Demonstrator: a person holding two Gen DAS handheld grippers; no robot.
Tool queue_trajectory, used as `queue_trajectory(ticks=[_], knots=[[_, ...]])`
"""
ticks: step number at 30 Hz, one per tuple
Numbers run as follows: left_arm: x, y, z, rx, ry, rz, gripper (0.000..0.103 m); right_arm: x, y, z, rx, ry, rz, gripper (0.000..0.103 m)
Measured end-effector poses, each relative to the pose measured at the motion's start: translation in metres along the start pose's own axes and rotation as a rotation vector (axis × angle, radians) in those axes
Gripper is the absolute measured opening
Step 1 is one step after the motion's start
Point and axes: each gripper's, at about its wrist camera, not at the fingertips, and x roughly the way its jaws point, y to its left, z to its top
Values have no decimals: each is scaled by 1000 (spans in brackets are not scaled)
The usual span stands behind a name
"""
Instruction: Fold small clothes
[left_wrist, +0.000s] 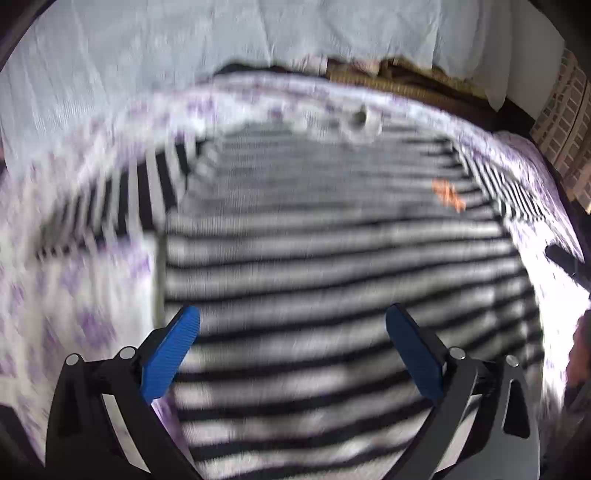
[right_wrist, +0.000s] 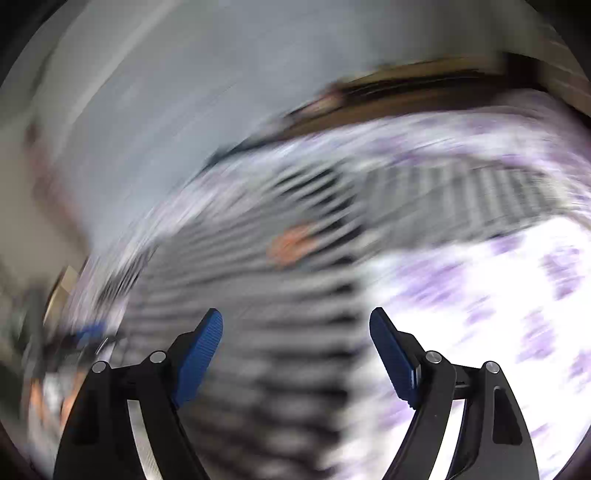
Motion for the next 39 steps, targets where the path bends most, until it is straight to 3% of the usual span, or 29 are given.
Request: queue_trajectory(ticks=[3, 7, 8, 9, 12, 16, 19, 23, 25, 26, 27, 29, 33, 35, 37, 39], knots=[[14, -29, 25, 42, 10, 26, 98, 4, -76, 33, 225, -41, -10, 82], [88, -64, 20, 126, 183, 59, 99, 23, -151, 35, 414, -29, 7, 82], [99, -65, 14, 133, 194, 74, 99, 28, -163, 32, 440, -27, 0, 77], [96, -63, 13, 110, 127, 70, 99, 28, -175, 34, 468, -42, 28, 74], [93, -62, 23, 136, 154, 55, 99, 13, -191, 47, 537, -93, 51, 78], [70, -43, 55, 107, 55, 96, 99, 18, -215, 71, 624, -102, -60, 80], [66, -33, 73, 61, 13, 136, 99, 37, -234, 84, 790, -110, -85, 81], [98, -7, 75, -2, 47, 160, 99, 32, -253, 82, 1000, -294, -114, 82], [125, 5, 62, -15, 91, 196, 99, 31, -242, 79, 985, -371, -201, 82], [130, 13, 56, -42, 94, 156, 99, 32, -231, 74, 962, -385, -264, 80], [129, 20, 57, -88, 73, 116, 99, 34, -222, 75, 945, -396, -322, 76], [127, 22, 61, -84, 79, 105, 99, 38, -202, 70, 943, -419, -434, 66], [128, 17, 61, -58, 64, 127, 99, 33, -183, 42, 961, -521, -500, 36], [126, 18, 61, -60, 65, 122, 99, 40, -175, 27, 924, -548, -483, 28], [127, 21, 61, -66, 66, 113, 99, 37, -179, 24, 908, -542, -378, 11], [126, 18, 58, -64, 66, 112, 99, 37, -177, 29, 869, -547, -304, 7]])
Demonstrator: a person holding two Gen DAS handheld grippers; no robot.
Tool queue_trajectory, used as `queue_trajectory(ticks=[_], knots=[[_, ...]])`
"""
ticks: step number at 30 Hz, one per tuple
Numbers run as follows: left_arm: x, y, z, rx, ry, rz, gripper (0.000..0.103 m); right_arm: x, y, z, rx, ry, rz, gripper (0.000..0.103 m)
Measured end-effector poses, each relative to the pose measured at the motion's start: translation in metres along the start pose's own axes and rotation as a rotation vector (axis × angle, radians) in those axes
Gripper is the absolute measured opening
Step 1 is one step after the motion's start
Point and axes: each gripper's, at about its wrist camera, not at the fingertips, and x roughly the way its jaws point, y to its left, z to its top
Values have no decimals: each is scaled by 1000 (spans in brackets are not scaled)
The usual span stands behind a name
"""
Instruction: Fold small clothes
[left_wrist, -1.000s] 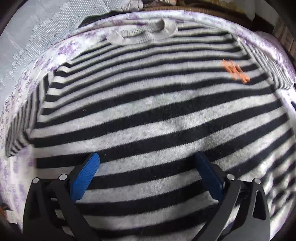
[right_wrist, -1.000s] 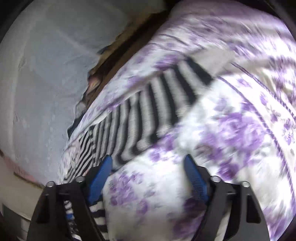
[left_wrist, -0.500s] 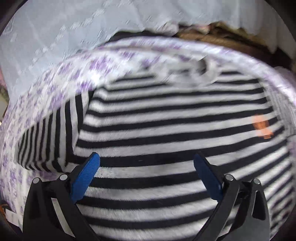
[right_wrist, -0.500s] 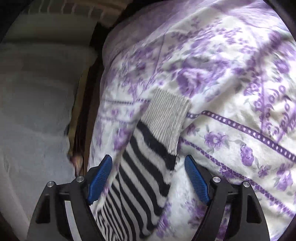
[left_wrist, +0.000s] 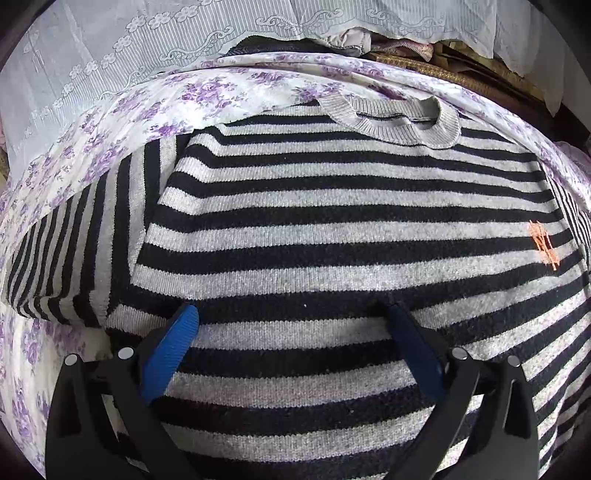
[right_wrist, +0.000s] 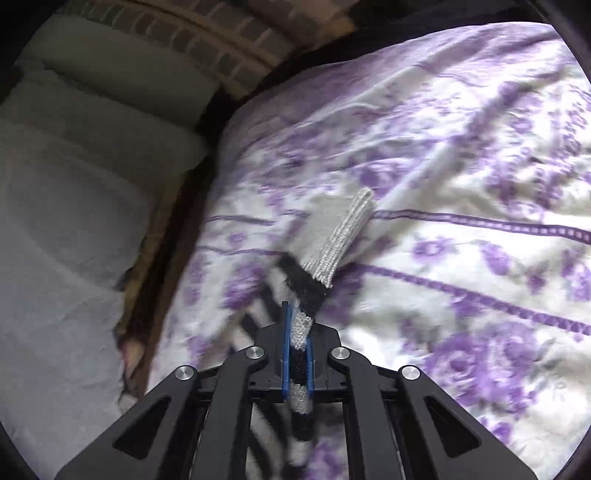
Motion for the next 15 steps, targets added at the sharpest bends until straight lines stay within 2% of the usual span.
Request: queue_trajectory(ticks=[5, 8, 15], knots=[[-14, 4, -11, -2, -2, 3, 99, -13, 49, -8, -114, 67, 155, 7], [-30, 22, -12, -39, -32, 23, 99, -21, 79, -17, -200, 124, 231, 7], [-56, 98, -29, -196, -71, 67, 99, -29, 129, -42, -330, 242, 354, 7]])
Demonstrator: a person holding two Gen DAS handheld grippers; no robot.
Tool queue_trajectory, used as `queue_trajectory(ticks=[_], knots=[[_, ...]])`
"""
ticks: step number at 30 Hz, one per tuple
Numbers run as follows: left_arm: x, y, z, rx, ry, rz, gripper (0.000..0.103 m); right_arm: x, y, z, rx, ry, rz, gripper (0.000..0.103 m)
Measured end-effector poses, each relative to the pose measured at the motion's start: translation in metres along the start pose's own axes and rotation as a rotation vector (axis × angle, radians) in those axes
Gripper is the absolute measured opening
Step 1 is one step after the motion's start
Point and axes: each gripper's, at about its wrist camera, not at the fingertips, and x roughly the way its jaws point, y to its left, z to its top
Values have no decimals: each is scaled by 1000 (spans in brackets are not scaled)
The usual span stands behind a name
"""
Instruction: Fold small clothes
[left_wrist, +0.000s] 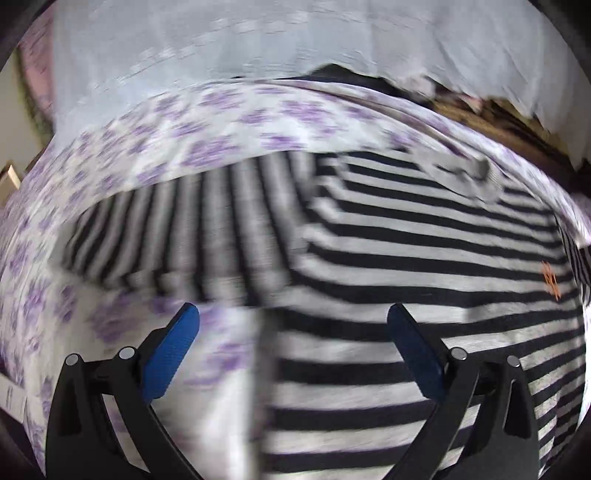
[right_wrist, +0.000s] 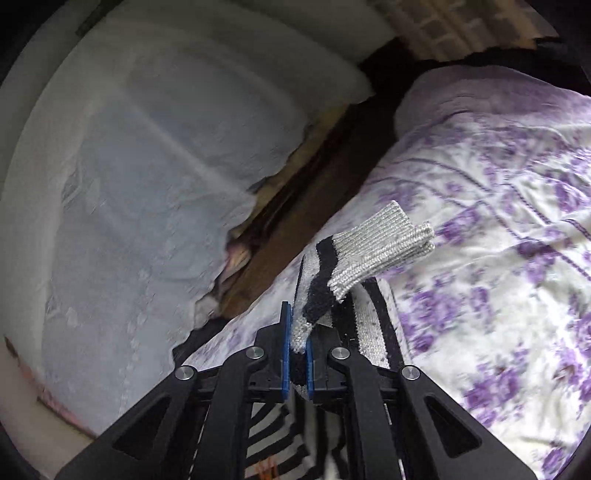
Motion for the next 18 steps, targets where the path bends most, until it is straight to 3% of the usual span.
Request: queue_trajectory(ticks=[4, 8, 18], knots=[[-3, 51, -9, -126, 27, -20, 99, 8, 28, -14, -74, 58, 56, 7], [1, 78, -13, -233, 69, -87, 99, 13, 56, -38, -151, 119, 104, 7], [-3, 30, -19, -28, 28, -3, 99, 8, 121, -120, -417, 242, 205, 7]])
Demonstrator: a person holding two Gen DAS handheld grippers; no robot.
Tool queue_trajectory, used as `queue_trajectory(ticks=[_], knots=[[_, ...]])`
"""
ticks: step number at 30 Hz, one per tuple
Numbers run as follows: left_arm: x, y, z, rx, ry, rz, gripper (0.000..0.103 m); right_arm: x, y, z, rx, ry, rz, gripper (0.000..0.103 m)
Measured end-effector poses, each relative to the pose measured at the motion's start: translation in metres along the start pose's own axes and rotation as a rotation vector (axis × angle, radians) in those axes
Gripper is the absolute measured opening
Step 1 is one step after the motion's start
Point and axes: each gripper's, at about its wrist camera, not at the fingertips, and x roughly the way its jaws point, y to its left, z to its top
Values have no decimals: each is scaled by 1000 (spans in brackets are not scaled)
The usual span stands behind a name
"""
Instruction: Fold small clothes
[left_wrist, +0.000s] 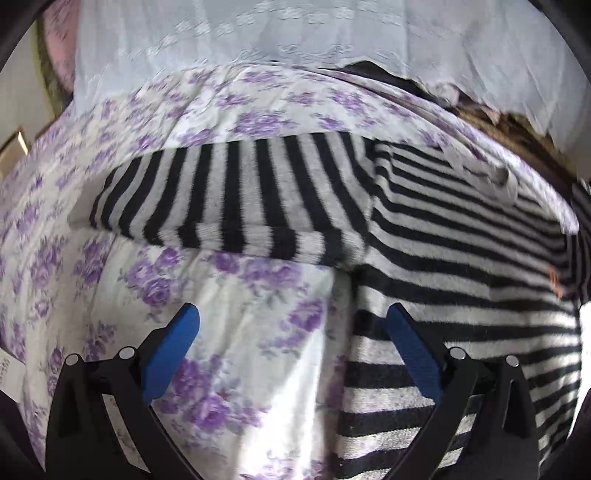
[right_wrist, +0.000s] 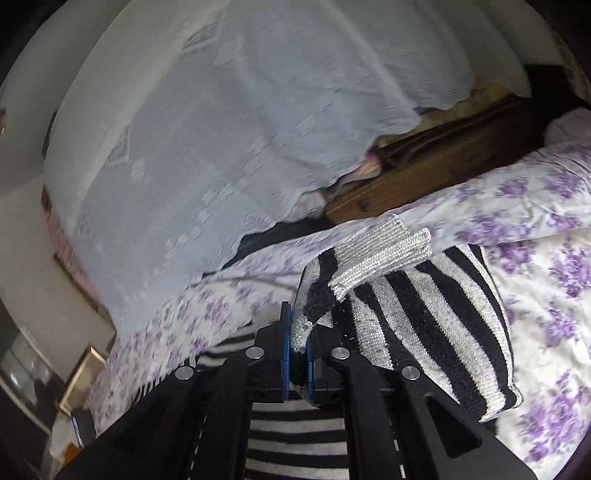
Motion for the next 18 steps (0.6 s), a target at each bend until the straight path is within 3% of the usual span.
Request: queue_trajectory(ticks=[9, 14, 16, 18], knots=[[2, -10, -3, 43, 0, 20, 99, 26, 29, -40, -135, 119, -2, 7], [6, -13, -3, 52, 6, 24, 99, 66, 55, -58, -208, 225, -36, 11], [6, -15, -4, 59, 6, 27, 99, 83, 56, -67, -233, 298, -42, 22], [6, -17, -5, 68, 7, 31, 99, 88, 60, -73, -262, 317, -65, 39]])
